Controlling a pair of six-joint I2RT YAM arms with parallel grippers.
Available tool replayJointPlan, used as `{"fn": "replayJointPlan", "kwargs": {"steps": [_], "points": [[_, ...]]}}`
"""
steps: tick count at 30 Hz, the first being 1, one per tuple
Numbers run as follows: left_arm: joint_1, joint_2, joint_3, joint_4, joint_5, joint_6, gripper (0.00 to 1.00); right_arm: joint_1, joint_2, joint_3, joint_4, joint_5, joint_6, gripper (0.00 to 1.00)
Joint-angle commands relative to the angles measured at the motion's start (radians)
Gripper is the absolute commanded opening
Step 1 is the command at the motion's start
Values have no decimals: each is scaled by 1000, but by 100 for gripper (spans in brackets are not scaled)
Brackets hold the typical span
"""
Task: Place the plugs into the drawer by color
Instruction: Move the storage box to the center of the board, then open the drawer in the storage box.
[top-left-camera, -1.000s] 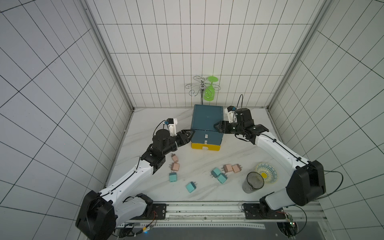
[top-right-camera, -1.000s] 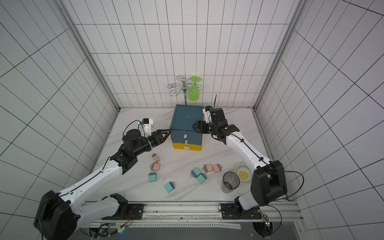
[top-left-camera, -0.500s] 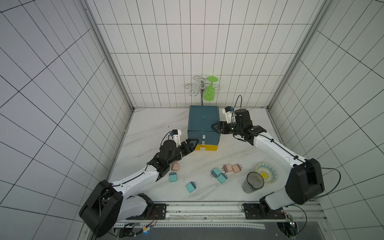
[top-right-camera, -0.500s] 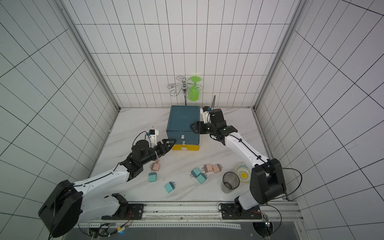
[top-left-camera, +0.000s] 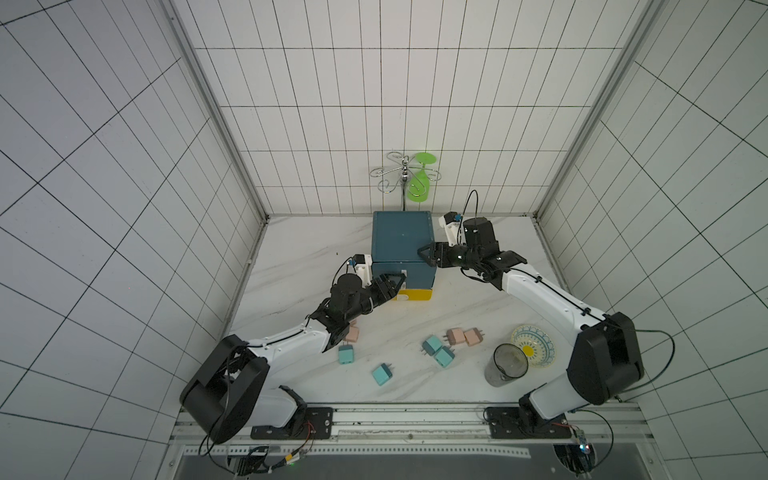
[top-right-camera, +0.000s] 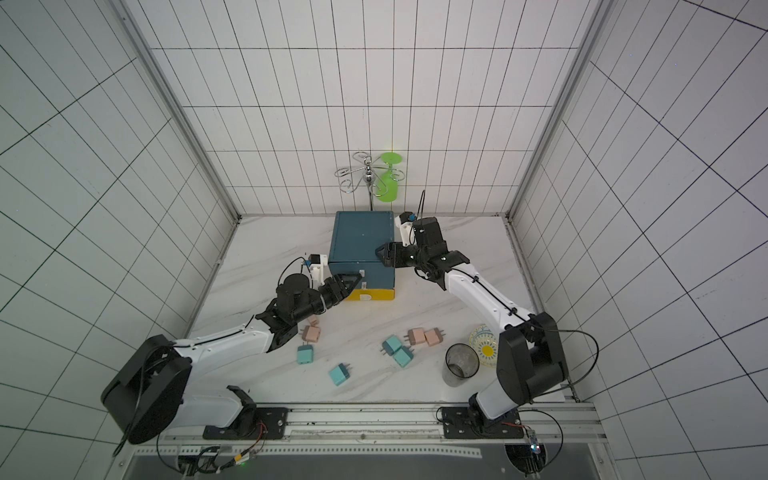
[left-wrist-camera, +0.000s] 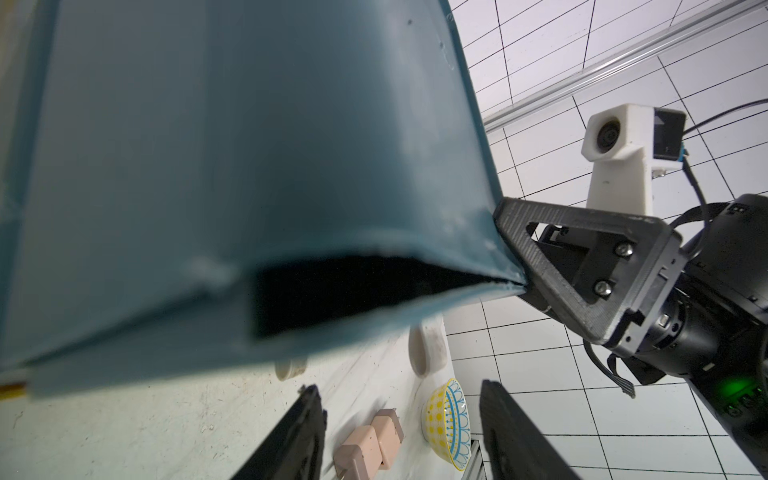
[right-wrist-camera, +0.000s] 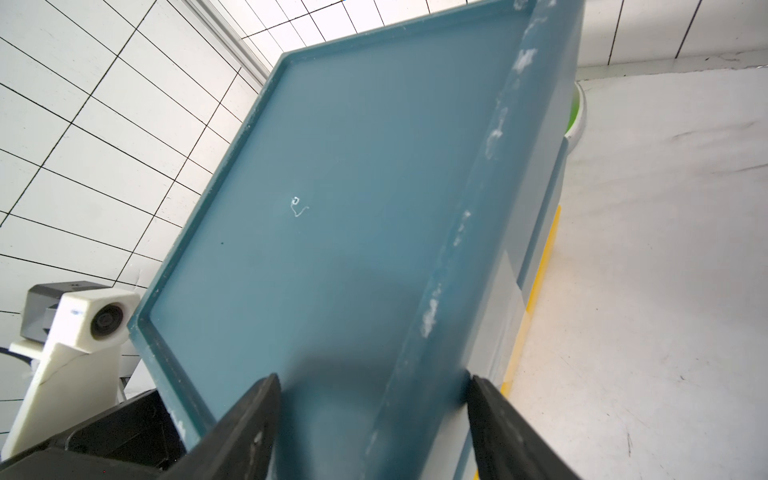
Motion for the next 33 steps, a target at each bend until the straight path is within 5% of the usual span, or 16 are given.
{"fn": "replayJointPlan", "kwargs": {"steps": [1, 4, 9, 13, 15, 23, 33], "points": [[-8, 29, 49, 12, -6, 15, 54, 31, 45, -39, -175, 53, -51, 74], [-9, 61, 56, 43, 6, 1, 51, 34, 41, -45, -167, 60, -48, 74], [-4, 72, 85, 8, -3, 31, 22, 40, 37, -47, -167, 79, -49, 74], [8, 54, 102, -28, -4, 68, 16, 43, 35, -50, -162, 83, -47, 74], [11, 53, 115, -51, 4, 76, 0, 45, 36, -49, -161, 80, -45, 74], [18, 38, 99, -67, 114, 43, 0, 36, 23, -61, -175, 164, -18, 73], [-24, -203, -66, -227, 143, 21, 0, -14, -4, -87, -170, 165, 28, 73]]}}
